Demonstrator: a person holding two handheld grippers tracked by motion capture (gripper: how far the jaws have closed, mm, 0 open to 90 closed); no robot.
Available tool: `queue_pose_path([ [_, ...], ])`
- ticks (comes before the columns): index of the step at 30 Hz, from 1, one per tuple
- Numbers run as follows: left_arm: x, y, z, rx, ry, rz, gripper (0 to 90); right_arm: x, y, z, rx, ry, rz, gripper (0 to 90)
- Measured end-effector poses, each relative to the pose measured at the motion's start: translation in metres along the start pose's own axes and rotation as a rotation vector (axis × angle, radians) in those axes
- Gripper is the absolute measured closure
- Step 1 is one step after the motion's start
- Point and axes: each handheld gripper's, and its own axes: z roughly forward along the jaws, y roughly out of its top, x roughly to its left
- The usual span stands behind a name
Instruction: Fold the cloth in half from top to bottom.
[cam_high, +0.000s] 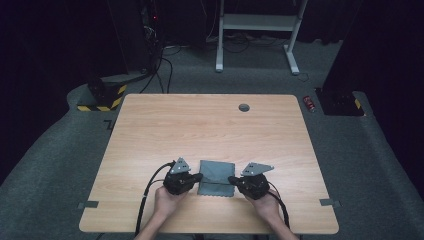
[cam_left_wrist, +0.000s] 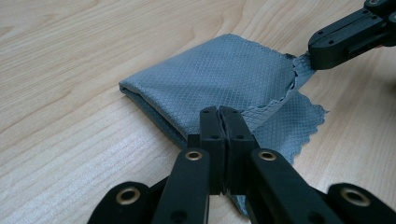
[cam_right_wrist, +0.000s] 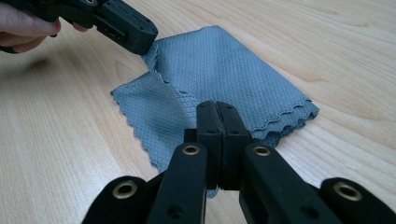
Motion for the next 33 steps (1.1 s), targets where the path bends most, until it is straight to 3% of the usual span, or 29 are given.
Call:
queue_pose_path([
  [9, -0.004, -0.006, 0.002, 0.015, -0.005, 0.008, 88.6, 0.006, -0.006, 0.0, 0.022, 0.001, -0.016, 89.4],
  [21, -0.013, -0.015, 0.008, 0.057, 0.009, 0.052, 88.4, 0.009, -0.019, 0.003, 0.056, 0.008, -0.018, 89.3],
  [29, -0.013, -0.019, 0.009, 0.065, 0.002, 0.024, 87.6, 0.011, -0.023, 0.008, 0.086, 0.008, -0.027, 88.5],
  [33, -0.013, -0.021, 0.007, 0.065, -0.01, 0.019, 85.2, 0.011, -0.025, 0.008, 0.086, 0.016, -0.018, 84.0],
])
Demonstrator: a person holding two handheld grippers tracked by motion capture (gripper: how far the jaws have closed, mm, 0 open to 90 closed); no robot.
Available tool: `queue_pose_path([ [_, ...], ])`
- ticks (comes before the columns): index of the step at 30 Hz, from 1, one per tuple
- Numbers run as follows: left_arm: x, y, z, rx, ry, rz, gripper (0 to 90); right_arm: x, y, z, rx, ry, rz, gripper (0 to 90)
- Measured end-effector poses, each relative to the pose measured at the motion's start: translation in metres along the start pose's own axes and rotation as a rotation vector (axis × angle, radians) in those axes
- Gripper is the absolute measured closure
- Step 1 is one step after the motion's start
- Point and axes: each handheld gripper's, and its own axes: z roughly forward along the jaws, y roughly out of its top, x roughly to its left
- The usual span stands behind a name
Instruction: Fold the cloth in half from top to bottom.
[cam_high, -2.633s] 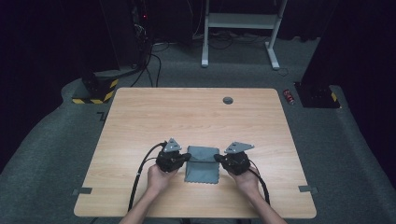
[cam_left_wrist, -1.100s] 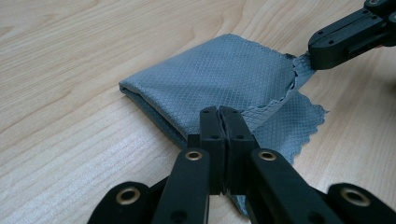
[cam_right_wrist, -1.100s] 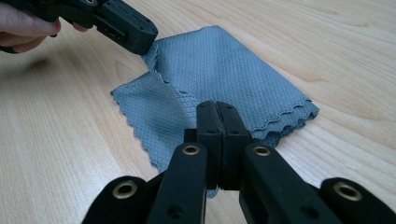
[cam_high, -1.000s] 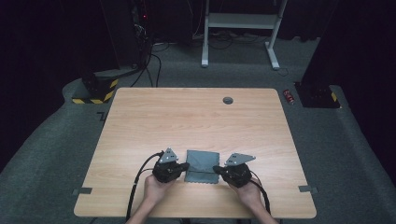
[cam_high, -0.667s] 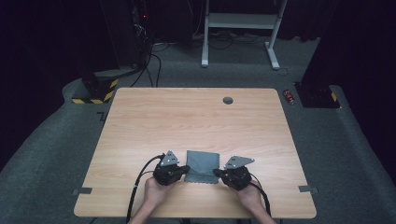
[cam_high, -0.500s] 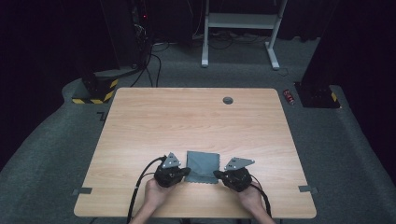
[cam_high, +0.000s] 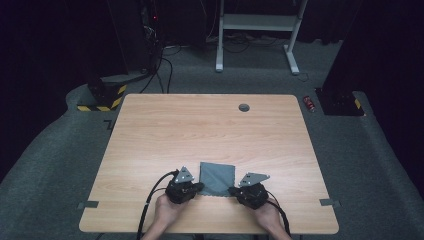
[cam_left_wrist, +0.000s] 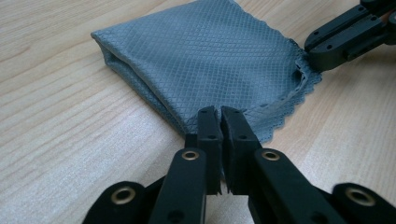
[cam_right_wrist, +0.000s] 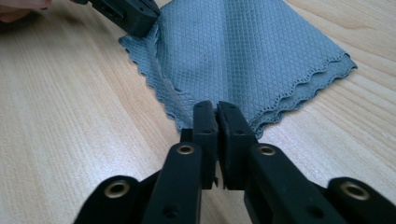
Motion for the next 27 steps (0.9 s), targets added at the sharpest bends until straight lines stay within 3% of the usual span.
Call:
queue_pose_path([
  [3, 0.001, 0.0, -0.006, -0.038, -0.025, -0.041, 79.0, -0.002, 0.001, -0.006, -0.029, 0.018, 0.024, 80.3],
  [9, 0.002, 0.008, -0.014, -0.088, -0.02, -0.051, 73.7, -0.005, 0.005, -0.013, -0.061, 0.011, 0.04, 78.8],
  [13, 0.0, 0.015, -0.008, -0.063, 0.001, -0.027, 72.1, -0.005, 0.012, -0.011, -0.067, -0.008, 0.048, 79.0],
  [18, -0.007, 0.013, 0.003, -0.007, 0.022, 0.015, 70.0, 0.001, 0.014, 0.002, -0.019, -0.027, 0.013, 78.8],
  [22, -0.006, 0.007, 0.0, -0.001, 0.027, 0.011, 70.1, 0.007, 0.011, 0.003, 0.007, -0.035, -0.026, 77.4],
  [27, -0.005, 0.001, -0.005, 0.01, 0.044, 0.012, 70.1, 0.008, 0.005, 0.001, 0.019, -0.027, -0.034, 75.5],
])
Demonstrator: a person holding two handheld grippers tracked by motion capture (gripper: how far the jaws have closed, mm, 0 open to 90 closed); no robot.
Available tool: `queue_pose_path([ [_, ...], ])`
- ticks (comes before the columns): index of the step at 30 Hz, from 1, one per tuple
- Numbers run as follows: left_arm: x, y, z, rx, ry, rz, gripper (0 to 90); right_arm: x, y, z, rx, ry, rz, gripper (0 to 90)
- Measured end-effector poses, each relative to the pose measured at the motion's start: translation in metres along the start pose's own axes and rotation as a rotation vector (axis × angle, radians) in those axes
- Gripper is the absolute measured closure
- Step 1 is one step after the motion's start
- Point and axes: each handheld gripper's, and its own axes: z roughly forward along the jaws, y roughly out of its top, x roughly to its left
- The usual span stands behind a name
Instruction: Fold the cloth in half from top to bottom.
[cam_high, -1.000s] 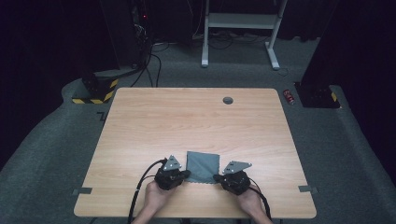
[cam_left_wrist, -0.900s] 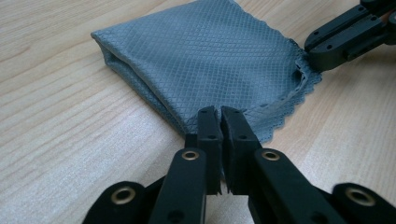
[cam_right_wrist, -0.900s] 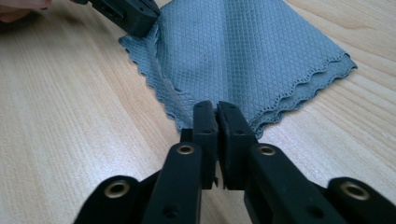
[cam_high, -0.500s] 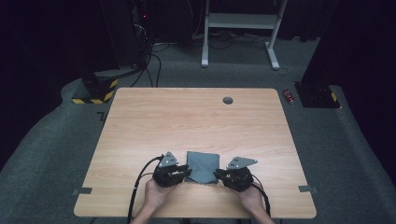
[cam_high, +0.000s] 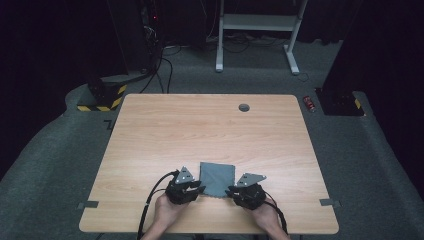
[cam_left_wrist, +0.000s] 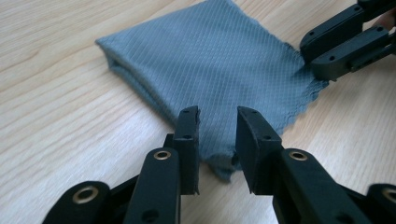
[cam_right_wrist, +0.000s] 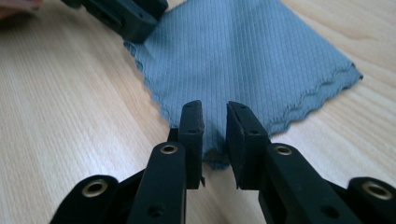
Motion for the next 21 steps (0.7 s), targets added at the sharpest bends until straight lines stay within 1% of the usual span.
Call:
queue_pose_path([
  [1, 0.0, -0.003, -0.001, 0.011, 0.005, -0.003, 70.1, 0.0, -0.003, 0.0, 0.01, 0.0, 0.003, 74.5],
  [4, -0.001, -0.007, -0.001, 0.017, 0.009, -0.001, 70.0, 0.001, -0.006, -0.001, 0.008, -0.002, 0.004, 73.9],
  [6, -0.001, -0.008, -0.002, 0.022, 0.008, 0.003, 69.9, 0.001, -0.008, -0.002, 0.016, -0.018, -0.003, 72.3],
  [8, -0.002, -0.009, -0.003, 0.023, 0.008, 0.003, 69.6, 0.001, -0.009, -0.002, 0.018, -0.017, -0.001, 72.3],
  [10, -0.001, -0.011, -0.007, 0.018, 0.011, -0.013, 66.8, 0.0, -0.01, -0.004, 0.012, -0.02, 0.009, 72.3],
  [11, -0.001, -0.011, -0.007, 0.018, 0.011, -0.013, 65.2, 0.0, -0.01, -0.004, 0.012, -0.02, 0.009, 72.3],
  [12, 0.001, -0.01, -0.009, 0.007, 0.012, -0.023, 65.2, 0.0, -0.009, -0.005, 0.006, -0.022, 0.011, 72.4],
  [13, 0.003, -0.01, -0.011, -0.004, 0.011, -0.036, 63.2, -0.002, -0.008, -0.006, -0.007, -0.025, 0.016, 72.4],
  [15, 0.007, -0.005, -0.014, -0.034, 0.017, -0.06, 61.3, -0.006, -0.004, -0.008, -0.02, -0.037, 0.032, 72.6],
  [17, 0.01, 0.004, -0.013, -0.053, 0.022, -0.061, 60.3, -0.013, 0.002, -0.007, -0.041, -0.05, 0.053, 73.5],
  [18, 0.012, 0.009, -0.011, -0.059, 0.021, -0.055, 59.7, -0.02, 0.009, -0.005, -0.053, -0.067, 0.07, 74.3],
  [19, 0.013, 0.015, -0.007, -0.06, 0.015, -0.053, 59.5, -0.024, 0.013, -0.003, -0.058, -0.069, 0.082, 74.7],
  [20, 0.014, 0.019, -0.003, -0.06, 0.017, -0.051, 59.5, -0.024, 0.013, -0.003, -0.058, -0.069, 0.082, 74.7],
  [21, 0.017, 0.027, 0.008, -0.046, 0.026, -0.047, 59.2, -0.031, 0.02, 0.003, -0.059, -0.082, 0.1, 75.2],
])
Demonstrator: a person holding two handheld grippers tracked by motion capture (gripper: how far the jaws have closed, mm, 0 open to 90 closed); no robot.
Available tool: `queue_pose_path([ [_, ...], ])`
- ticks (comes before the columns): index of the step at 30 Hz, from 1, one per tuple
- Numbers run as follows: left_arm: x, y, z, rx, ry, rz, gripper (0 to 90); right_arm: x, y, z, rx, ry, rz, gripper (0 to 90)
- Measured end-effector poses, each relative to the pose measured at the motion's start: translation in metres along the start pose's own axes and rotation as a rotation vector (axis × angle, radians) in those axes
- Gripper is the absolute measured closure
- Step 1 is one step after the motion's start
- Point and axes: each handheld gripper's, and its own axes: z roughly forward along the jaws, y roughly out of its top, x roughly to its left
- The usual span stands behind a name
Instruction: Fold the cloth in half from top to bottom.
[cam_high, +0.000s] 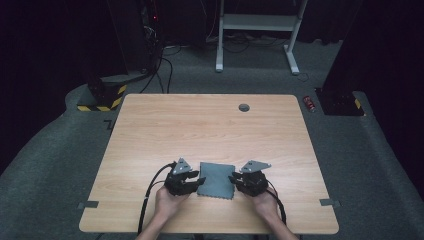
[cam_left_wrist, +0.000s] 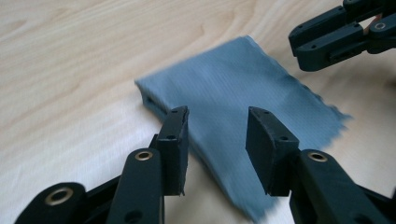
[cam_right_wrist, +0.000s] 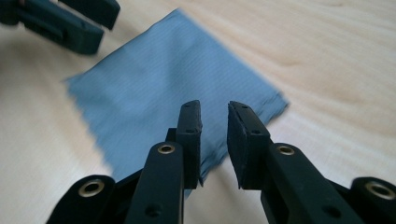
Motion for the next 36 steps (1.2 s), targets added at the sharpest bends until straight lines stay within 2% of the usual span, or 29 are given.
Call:
queue_pose_path([
  [3, 0.002, 0.005, 0.01, 0.006, 0.011, 0.0, 58.9, -0.006, 0.005, 0.009, 0.005, -0.02, 0.018, 75.4],
  [4, 0.002, 0.008, 0.018, 0.022, 0.041, 0.019, 58.8, -0.012, 0.009, 0.016, 0.003, -0.041, 0.041, 75.5],
  [5, 0.002, 0.008, 0.018, 0.022, 0.041, 0.019, 58.8, -0.012, 0.009, 0.016, 0.003, -0.041, 0.041, 75.5],
  [7, 0.002, 0.007, 0.023, 0.045, 0.073, 0.047, 58.9, -0.019, 0.011, 0.023, -0.001, -0.051, 0.074, 75.6],
  [9, 0.004, 0.004, 0.026, 0.079, 0.111, 0.073, 58.8, -0.022, 0.011, 0.029, 0.019, -0.064, 0.068, 75.9],
  [10, 0.007, 0.001, 0.026, 0.075, 0.113, 0.076, 56.8, -0.025, 0.01, 0.034, 0.037, -0.071, 0.07, 76.9],
  [14, 0.014, -0.001, 0.017, 0.068, 0.123, 0.053, 55.6, -0.028, 0.012, 0.033, 0.045, -0.09, 0.058, 75.1],
  [15, 0.015, 0.0, 0.015, 0.057, 0.115, 0.032, 54.9, -0.028, 0.012, 0.032, 0.04, -0.091, 0.069, 73.8],
  [16, 0.015, 0.0, 0.015, 0.057, 0.115, 0.032, 54.5, -0.028, 0.012, 0.032, 0.04, -0.091, 0.069, 73.8],
  [18, 0.02, 0.005, 0.013, 0.031, 0.104, -0.006, 53.6, -0.029, 0.014, 0.03, 0.033, -0.093, 0.069, 71.1],
  [20, 0.025, 0.011, 0.014, 0.015, 0.104, -0.04, 52.5, -0.031, 0.015, 0.031, 0.03, -0.089, 0.077, 68.7],
  [23, 0.03, 0.021, 0.022, 0.023, 0.129, -0.053, 51.3, -0.034, 0.016, 0.035, 0.054, -0.076, 0.085, 67.0],
  [25, 0.032, 0.025, 0.029, 0.048, 0.13, -0.059, 51.3, -0.035, 0.016, 0.037, 0.063, -0.069, 0.083, 67.6],
  [26, 0.033, 0.027, 0.037, 0.074, 0.136, -0.051, 52.3, -0.034, 0.018, 0.038, 0.082, -0.056, 0.063, 72.7],
  [29, 0.034, 0.026, 0.043, 0.097, 0.131, -0.05, 57.2, -0.034, 0.02, 0.039, 0.093, -0.042, 0.049, 77.9],
  [30, 0.035, 0.025, 0.045, 0.095, 0.131, -0.038, 60.6, -0.035, 0.021, 0.039, 0.095, -0.032, 0.042, 80.5],
  [31, 0.034, 0.026, 0.046, 0.1, 0.107, -0.04, 70.8, -0.036, 0.022, 0.04, 0.101, -0.019, 0.033, 86.3],
  [33, 0.033, 0.027, 0.046, 0.113, 0.095, -0.041, 79.1, -0.035, 0.023, 0.04, 0.107, -0.022, 0.022, 87.0],
  [34, 0.032, 0.029, 0.047, 0.123, 0.092, -0.036, 79.1, -0.034, 0.025, 0.04, 0.111, -0.033, 0.004, 87.5],
  [36, 0.032, 0.034, 0.047, 0.143, 0.103, -0.012, 87.2, -0.033, 0.028, 0.043, 0.118, -0.052, -0.012, 88.0],
])
